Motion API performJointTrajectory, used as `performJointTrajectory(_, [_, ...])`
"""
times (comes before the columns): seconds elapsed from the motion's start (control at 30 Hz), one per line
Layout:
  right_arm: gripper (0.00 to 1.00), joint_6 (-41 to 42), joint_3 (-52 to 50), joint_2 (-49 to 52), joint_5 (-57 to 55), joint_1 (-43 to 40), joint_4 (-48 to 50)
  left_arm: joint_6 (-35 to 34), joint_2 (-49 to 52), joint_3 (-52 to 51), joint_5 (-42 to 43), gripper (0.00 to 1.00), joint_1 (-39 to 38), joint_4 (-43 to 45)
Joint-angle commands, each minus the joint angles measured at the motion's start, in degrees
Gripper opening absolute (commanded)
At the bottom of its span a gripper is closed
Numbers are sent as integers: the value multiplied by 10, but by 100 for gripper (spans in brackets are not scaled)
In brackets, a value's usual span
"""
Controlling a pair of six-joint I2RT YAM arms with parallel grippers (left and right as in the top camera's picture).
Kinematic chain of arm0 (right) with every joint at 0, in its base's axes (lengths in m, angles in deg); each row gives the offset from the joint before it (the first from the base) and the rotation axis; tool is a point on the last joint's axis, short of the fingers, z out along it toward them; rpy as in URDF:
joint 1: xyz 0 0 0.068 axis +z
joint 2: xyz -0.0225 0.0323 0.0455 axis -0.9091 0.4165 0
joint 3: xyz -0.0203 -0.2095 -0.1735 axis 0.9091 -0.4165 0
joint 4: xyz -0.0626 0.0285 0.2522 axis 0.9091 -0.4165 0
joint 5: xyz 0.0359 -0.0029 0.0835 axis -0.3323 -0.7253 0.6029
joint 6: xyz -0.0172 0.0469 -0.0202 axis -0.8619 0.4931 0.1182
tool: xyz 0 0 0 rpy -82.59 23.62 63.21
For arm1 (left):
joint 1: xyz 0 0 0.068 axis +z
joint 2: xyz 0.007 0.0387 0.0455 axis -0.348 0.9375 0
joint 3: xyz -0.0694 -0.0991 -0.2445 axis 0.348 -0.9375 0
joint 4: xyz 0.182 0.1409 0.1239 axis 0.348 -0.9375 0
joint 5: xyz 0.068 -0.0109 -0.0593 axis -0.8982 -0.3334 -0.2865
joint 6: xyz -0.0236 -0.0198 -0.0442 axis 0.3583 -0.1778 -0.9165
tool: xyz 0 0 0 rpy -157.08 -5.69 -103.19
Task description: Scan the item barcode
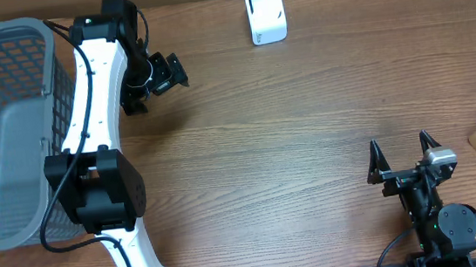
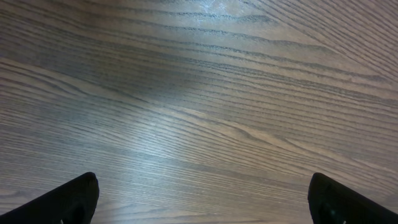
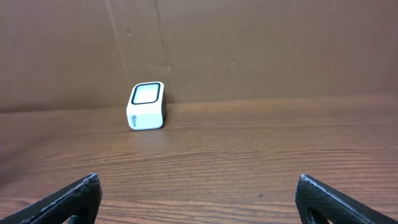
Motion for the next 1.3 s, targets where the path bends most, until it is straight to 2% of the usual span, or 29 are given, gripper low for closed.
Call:
performJointTrajectory(0.0, [100, 9, -6, -7, -14, 3, 2, -10, -1, 5, -3, 100, 1, 0])
performJointTrajectory(0.57, [100, -60, -6, -7, -7, 3, 2, -10, -1, 5, -3, 100, 1, 12])
performJointTrajectory(1.27, [100, -36, -6, -7, -5, 3, 5, -10, -1, 5, -3, 100, 1, 13])
